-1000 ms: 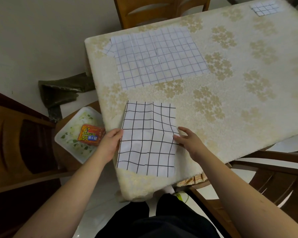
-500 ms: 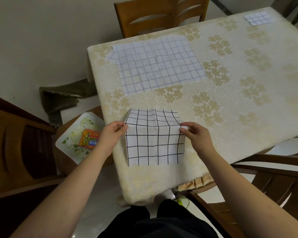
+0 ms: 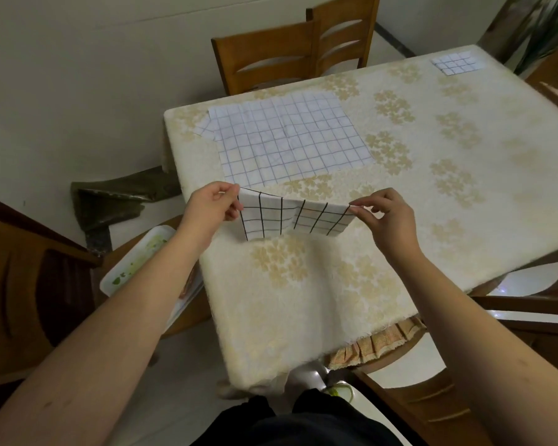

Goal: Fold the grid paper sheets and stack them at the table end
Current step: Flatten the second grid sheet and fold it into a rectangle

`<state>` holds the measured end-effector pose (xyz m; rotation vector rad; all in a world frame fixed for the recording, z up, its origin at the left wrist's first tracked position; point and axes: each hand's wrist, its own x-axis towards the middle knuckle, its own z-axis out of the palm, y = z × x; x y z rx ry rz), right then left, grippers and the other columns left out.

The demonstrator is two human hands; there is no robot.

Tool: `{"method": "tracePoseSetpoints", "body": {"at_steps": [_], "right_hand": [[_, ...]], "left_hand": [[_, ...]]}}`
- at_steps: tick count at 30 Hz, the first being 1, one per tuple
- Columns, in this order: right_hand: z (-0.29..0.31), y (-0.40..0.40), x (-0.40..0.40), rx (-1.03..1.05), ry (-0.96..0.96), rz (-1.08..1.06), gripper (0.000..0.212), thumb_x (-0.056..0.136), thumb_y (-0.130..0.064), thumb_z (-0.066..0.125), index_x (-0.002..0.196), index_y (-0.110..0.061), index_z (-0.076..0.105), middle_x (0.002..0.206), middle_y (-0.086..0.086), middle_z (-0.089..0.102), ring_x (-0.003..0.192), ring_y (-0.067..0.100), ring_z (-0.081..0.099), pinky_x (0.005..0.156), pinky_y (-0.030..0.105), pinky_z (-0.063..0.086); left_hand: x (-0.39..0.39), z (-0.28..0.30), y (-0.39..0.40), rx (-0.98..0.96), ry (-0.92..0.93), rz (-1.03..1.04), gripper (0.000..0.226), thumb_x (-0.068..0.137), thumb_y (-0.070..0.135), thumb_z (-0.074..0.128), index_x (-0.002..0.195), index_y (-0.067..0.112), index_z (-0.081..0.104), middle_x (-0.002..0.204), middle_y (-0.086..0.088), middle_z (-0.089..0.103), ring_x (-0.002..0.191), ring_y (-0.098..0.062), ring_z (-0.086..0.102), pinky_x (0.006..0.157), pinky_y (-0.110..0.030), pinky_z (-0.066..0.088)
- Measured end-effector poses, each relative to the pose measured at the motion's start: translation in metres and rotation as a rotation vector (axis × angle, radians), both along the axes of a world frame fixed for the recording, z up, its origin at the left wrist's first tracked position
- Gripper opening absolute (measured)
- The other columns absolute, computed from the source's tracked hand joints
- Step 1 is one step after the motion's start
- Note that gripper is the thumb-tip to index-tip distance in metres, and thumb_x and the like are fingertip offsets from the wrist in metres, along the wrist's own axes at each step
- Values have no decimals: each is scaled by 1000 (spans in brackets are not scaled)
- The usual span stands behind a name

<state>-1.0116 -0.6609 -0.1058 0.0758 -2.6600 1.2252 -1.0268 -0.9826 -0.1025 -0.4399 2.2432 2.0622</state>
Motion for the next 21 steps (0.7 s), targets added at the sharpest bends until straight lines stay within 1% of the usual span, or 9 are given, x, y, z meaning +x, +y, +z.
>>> {"method": "tracePoseSetpoints", "body": {"at_steps": [1, 4, 7, 9, 13, 15, 17, 19, 21], "right_hand": [[2, 1, 2, 3, 16, -3, 9, 82, -23, 75, 91, -22, 76, 88, -2, 54, 77, 8, 50, 70, 4, 35], [-3, 5, 15, 42, 24, 6, 10, 81, -25, 76, 92, -24, 77, 85, -1, 54, 77, 12, 51, 69, 14, 40], [-20, 5, 38, 82, -20, 40, 12, 80, -28, 77, 92, -24, 78, 81, -3, 60, 75, 11, 54, 68, 20, 43], [-36, 3, 58, 58, -114, 55, 12, 80, -28, 76, 92, -24, 78, 80, -8, 66, 73, 6, 58, 69, 22, 48], [-74, -5, 101, -52, -349, 57, 10, 83, -23, 75, 93, -20, 78, 85, -13, 73, 80, -4, 66, 77, 21, 53], [-89, -10, 119, -91, -465, 57, 11, 85, -21, 73, 95, -19, 78, 88, -11, 73, 81, -5, 65, 76, 13, 51], [-100, -16, 132, -116, -586, 43, 10, 86, -20, 72, 95, -20, 77, 91, -10, 73, 84, -7, 62, 73, 4, 45], [-110, -20, 142, -148, -673, 8, 8, 86, -22, 73, 92, -27, 76, 89, -16, 71, 86, -7, 61, 72, 4, 43], [-117, -23, 147, -200, -713, -42, 8, 85, -28, 73, 92, -33, 73, 90, -20, 69, 89, -5, 62, 72, 10, 43]], "left_hand": [[0, 2, 3, 28, 8, 6, 13, 95, 23, 59, 89, 13, 65, 73, -2, 69, 60, -11, 59, 60, -23, 54], [6, -7, 9, 99, -2, 37, 13, 95, 25, 60, 90, 12, 64, 86, -7, 71, 67, -13, 66, 64, -23, 55], [23, -30, 11, 124, -69, 93, 13, 91, 25, 65, 89, 13, 64, 84, -7, 70, 71, -14, 68, 67, -24, 56], [38, -49, 11, 147, -131, 115, 12, 91, 21, 66, 89, 10, 63, 83, -8, 70, 72, -14, 69, 65, -22, 56], [69, -95, 9, 180, -279, 148, 8, 91, 10, 64, 91, 5, 58, 96, -20, 66, 74, -19, 68, 61, -19, 56], [85, -112, 7, 167, -329, 182, 9, 91, 4, 63, 96, 0, 57, 101, -24, 62, 75, -23, 65, 60, -18, 57], [100, -124, 6, 152, -361, 215, 12, 89, -4, 61, 99, -2, 54, 100, -23, 58, 75, -22, 61, 58, -17, 57], [112, -132, 4, 127, -385, 213, 17, 88, -9, 60, 101, -2, 52, 95, -19, 57, 75, -19, 59, 56, -16, 56], [118, -139, 2, 101, -405, 188, 19, 87, -10, 60, 103, -2, 53, 93, -18, 57, 75, -19, 59, 56, -16, 56]]}}
